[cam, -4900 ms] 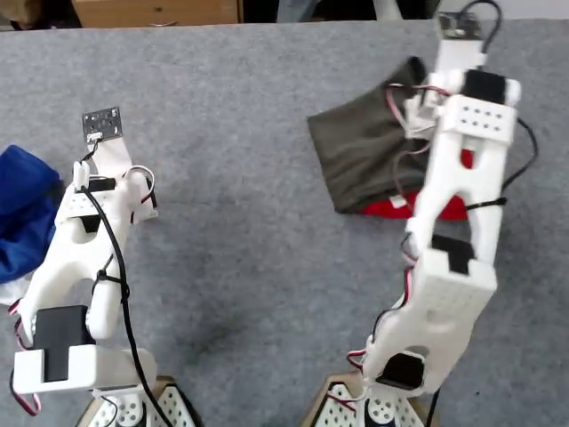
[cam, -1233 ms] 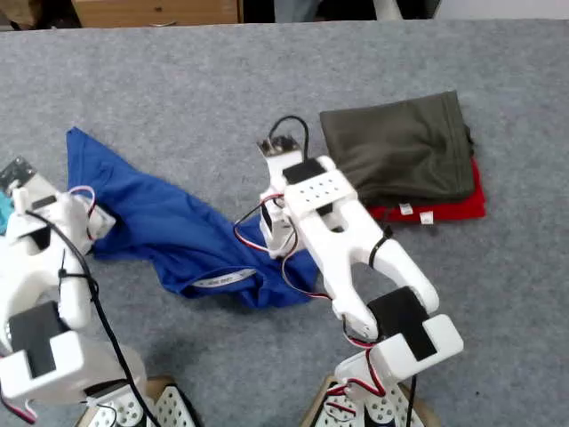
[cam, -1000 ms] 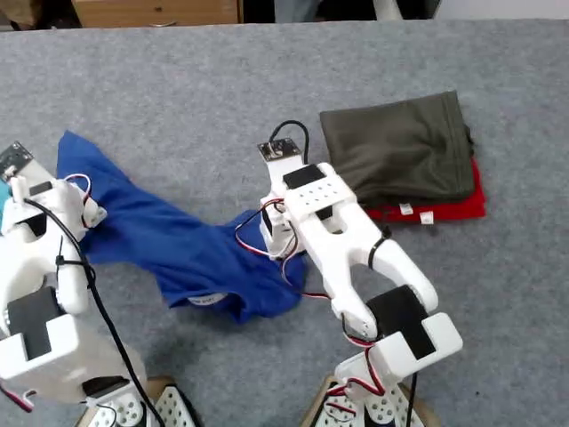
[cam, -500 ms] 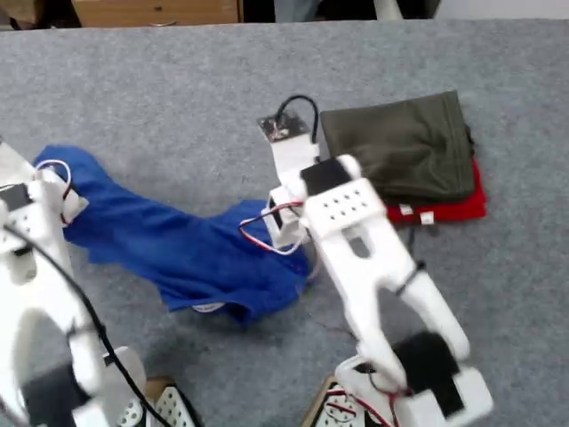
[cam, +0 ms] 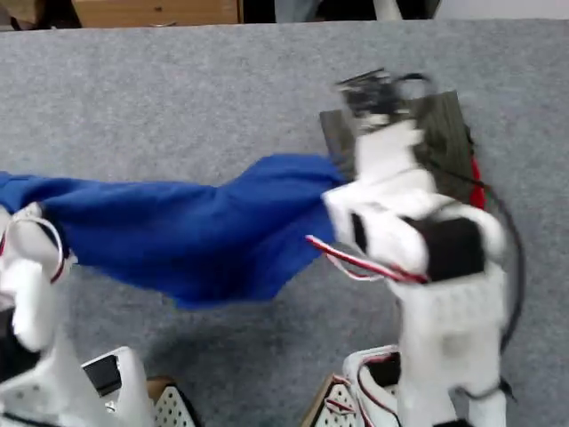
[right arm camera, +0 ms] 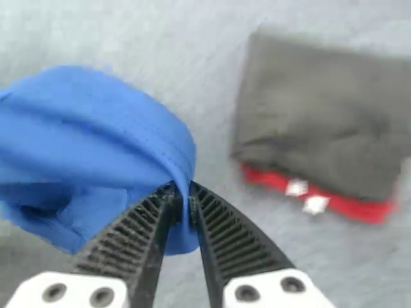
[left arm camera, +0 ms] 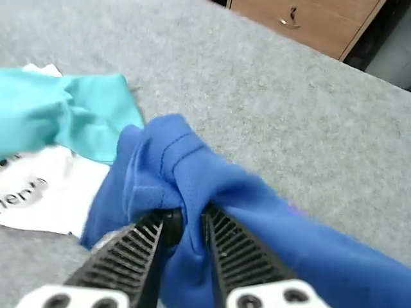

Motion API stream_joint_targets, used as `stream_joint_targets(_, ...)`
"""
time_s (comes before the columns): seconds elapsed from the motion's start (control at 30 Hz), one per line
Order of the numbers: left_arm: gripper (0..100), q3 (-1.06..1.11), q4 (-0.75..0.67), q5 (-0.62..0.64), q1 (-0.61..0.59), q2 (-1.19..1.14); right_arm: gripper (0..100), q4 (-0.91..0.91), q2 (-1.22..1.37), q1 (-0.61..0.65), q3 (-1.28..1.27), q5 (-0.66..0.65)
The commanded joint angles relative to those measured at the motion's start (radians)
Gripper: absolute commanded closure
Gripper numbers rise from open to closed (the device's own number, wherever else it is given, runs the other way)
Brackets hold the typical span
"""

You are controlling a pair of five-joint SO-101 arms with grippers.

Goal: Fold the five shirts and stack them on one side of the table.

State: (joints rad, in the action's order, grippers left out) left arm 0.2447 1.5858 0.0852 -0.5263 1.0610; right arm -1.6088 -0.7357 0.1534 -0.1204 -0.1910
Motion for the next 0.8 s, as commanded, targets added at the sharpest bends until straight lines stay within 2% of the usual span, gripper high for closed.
stream_joint_targets(0.0,97,-0.179,0.110,-0.066,-0.013,-0.026,98.5,0.003,-0.068,-0.063,0.120,-0.035)
stream_joint_targets(0.07,97,-0.263,0.169,-0.081,-0.013,-0.057,98.5,0.005,-0.085,-0.068,0.163,-0.032)
stream_joint_targets(0.23,97,-0.447,0.175,-0.084,-0.064,-0.121,98.6,0.031,-0.087,-0.069,0.315,-0.031)
stream_joint_targets(0.47,97,-0.771,0.172,-0.084,-0.107,-0.255,98.6,0.348,-0.085,-0.069,0.476,-0.029)
stream_joint_targets(0.57,97,-0.918,0.172,-0.089,-0.110,-0.282,98.6,0.488,-0.085,-0.069,0.527,0.015)
stream_joint_targets(0.7,97,-1.136,0.172,-0.130,-0.127,-0.264,98.6,0.572,-0.088,-0.068,0.638,0.040)
stream_joint_targets(0.77,97,-1.158,0.172,-0.143,-0.119,-0.256,98.6,0.591,-0.084,-0.068,0.697,0.040)
